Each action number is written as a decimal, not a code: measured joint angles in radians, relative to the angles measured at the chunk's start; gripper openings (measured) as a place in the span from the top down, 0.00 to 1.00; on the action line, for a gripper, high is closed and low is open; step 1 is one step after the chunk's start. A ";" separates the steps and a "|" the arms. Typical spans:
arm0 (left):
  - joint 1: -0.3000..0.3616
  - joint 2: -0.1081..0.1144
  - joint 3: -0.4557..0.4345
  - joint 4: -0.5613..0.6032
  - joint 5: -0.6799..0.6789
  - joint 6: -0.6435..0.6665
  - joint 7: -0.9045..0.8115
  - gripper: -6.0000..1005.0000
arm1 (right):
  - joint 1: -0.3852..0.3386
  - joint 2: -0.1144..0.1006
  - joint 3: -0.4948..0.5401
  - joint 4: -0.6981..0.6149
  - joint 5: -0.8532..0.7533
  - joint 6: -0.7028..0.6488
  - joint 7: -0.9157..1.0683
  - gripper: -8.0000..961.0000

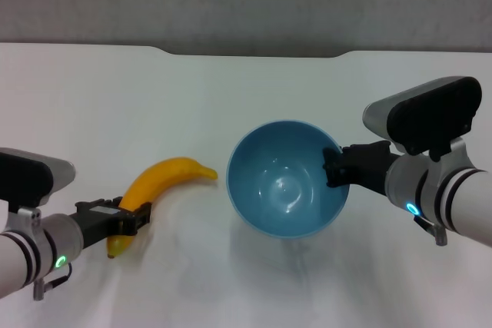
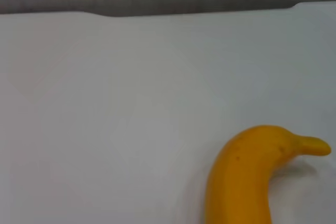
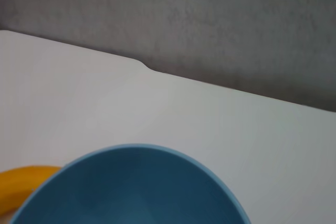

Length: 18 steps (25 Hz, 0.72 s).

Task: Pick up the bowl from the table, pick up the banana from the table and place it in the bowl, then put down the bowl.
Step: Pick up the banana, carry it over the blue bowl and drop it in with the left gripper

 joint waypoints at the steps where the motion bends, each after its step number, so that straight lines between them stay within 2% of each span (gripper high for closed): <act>1: 0.006 0.001 -0.005 -0.011 0.000 -0.003 0.000 0.49 | -0.001 0.000 0.000 -0.002 0.000 0.000 0.000 0.95; 6: 0.088 0.007 -0.059 -0.142 0.000 -0.042 -0.002 0.49 | 0.002 0.000 -0.001 -0.040 0.016 -0.001 0.005 0.95; 11: 0.195 0.005 -0.164 -0.313 -0.003 -0.189 -0.032 0.49 | 0.013 0.002 -0.013 -0.078 0.032 -0.004 0.009 0.95; 15: 0.234 0.005 -0.189 -0.420 -0.064 -0.314 -0.061 0.49 | 0.038 0.002 -0.028 -0.109 0.082 0.000 0.010 0.95; 18: 0.233 0.005 -0.187 -0.444 -0.118 -0.385 -0.055 0.49 | 0.077 0.003 -0.049 -0.136 0.108 0.001 0.010 0.96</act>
